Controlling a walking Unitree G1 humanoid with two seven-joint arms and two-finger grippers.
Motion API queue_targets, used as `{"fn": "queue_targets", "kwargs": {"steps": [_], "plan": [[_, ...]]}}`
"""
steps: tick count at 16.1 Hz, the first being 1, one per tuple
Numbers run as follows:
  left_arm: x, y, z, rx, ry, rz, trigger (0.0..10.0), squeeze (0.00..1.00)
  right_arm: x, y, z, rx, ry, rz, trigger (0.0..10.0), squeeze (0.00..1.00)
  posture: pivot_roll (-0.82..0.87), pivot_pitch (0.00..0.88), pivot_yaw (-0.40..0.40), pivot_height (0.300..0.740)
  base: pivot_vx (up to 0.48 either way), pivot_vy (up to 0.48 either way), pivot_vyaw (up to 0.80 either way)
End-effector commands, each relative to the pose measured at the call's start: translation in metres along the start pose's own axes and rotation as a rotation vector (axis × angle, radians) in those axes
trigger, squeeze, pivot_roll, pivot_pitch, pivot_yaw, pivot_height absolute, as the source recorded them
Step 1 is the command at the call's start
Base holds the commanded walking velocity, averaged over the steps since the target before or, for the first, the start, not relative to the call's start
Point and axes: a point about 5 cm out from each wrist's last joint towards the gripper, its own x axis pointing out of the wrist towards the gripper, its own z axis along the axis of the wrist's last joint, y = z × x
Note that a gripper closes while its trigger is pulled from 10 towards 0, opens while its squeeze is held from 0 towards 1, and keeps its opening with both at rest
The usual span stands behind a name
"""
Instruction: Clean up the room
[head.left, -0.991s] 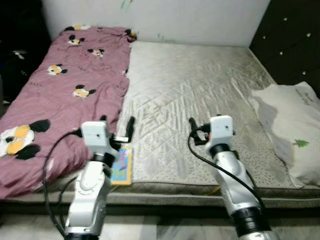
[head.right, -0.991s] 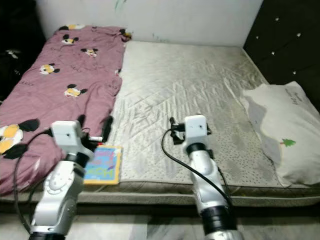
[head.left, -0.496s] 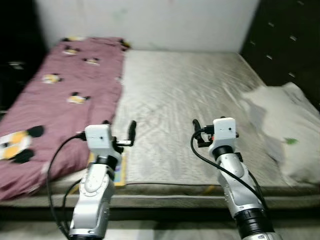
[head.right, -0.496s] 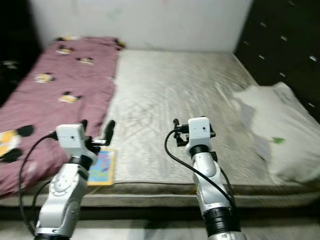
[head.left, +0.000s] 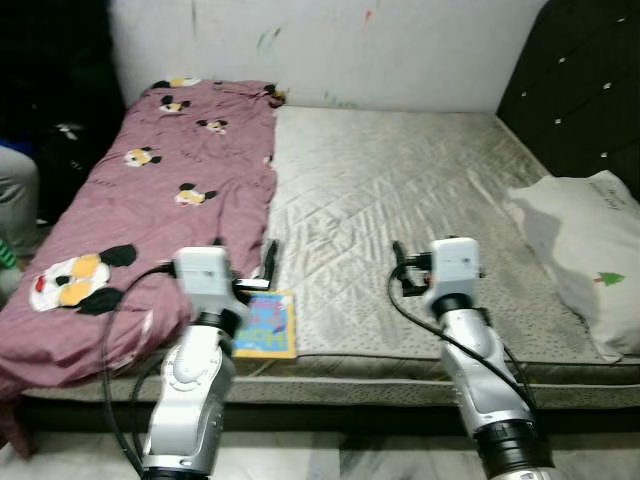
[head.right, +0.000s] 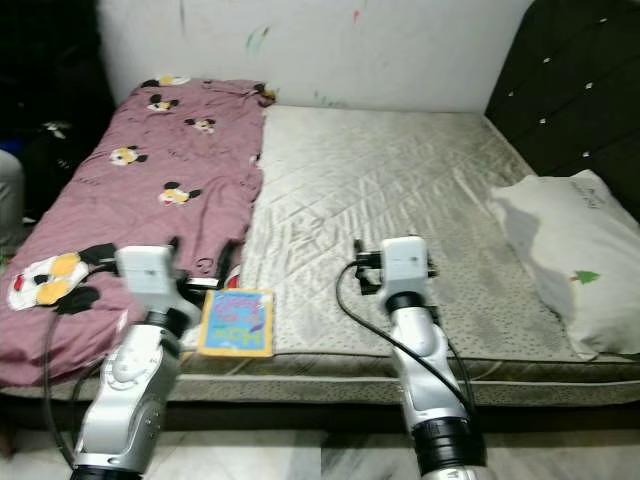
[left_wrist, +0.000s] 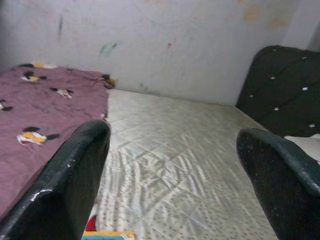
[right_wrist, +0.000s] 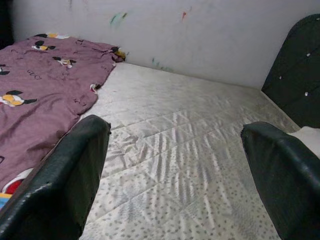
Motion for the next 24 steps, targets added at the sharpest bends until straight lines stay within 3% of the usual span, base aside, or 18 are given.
{"fn": "queue_targets", "kwargs": {"steps": [1,18,21,24], "plan": [[-0.0008,-0.0002,0.0058,-0.006,-0.024,-0.018,10.0,0.0,0.0012,0.0024,0.0038,0.003,-0.012,0.01,10.0,0.0,-0.04,0.01,-0.024,0.74,0.0,0.0,0.0],[0.0002,-0.0027,0.0056,-0.012,-0.019,-0.04,10.0,0.0,0.0036,0.0028,0.0037,-0.007,-0.011,0.007,10.0,0.0,-0.03,0.0,-0.024,0.74,0.325,0.0,0.0],[0.0028,-0.002,0.0009,0.003,0.01,0.016,10.0,0.0,0.0045,0.0018,0.0039,-0.01,-0.011,0.002,10.0,0.0,-0.03,0.0,-0.022,0.74,0.0,0.0,0.0],[0.0027,-0.0035,0.0008,-0.013,0.013,-0.004,10.0,0.0,0.0043,0.0005,0.0027,-0.006,-0.007,-0.002,10.0,0.0,-0.03,0.0,-0.02,0.74,0.0,0.309,0.0]]}}
